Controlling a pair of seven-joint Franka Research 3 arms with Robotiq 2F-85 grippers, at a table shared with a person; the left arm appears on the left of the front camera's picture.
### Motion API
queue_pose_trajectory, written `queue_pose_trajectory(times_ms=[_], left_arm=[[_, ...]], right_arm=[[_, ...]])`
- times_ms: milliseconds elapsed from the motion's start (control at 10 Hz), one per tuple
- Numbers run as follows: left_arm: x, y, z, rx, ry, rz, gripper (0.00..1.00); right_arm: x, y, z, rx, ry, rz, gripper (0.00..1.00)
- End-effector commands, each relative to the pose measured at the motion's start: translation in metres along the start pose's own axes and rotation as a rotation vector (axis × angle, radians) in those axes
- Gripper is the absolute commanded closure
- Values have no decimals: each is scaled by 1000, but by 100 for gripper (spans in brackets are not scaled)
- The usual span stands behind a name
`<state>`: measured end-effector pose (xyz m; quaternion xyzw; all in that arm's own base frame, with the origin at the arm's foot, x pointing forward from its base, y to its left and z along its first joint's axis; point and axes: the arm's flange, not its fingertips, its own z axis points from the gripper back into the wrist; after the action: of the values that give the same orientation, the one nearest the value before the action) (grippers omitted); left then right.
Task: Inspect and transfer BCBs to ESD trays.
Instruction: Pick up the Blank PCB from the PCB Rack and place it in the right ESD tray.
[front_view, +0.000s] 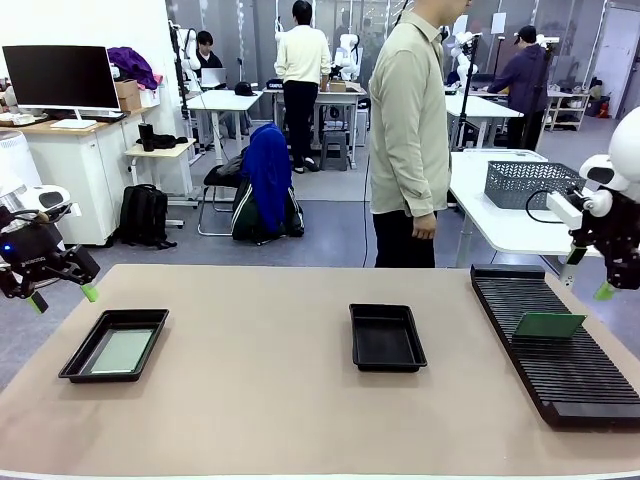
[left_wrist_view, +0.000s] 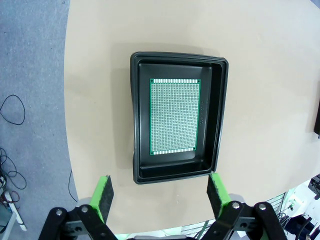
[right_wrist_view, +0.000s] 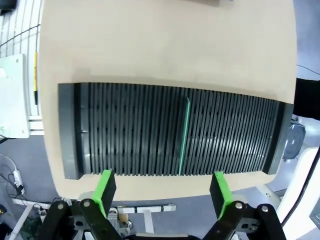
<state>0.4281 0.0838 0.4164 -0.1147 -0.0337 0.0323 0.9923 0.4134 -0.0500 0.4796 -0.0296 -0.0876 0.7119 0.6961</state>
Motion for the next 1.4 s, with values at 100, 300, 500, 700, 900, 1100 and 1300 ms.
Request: queue_pose_trajectory(times_ms=[100,300,500,700,900,1100,1300], left_arm=[[1,2,-1,-7,-11,-15,0],[1,2,-1,-7,-11,-15,0],[1,2,-1,-7,-11,-15,0],[1,2,-1,-7,-11,-15,0],[1,2,-1,-7,-11,-15,0],[1,2,-1,-7,-11,-15,0],[1,2,-1,-7,-11,-15,0]], right_arm=[[-9,-7,-35,-63,4,14,0],[-14,-11,-53,-79,9,18,0],[-19,-13,-69,-97,21,30,0],[-25,-12,-81,-104,14,15,0],[-29,-9,-92,-116,12,21,0],[-28,-8,-102,-108,18,29,0],[-28,-7,-113,-119,10,19,0]])
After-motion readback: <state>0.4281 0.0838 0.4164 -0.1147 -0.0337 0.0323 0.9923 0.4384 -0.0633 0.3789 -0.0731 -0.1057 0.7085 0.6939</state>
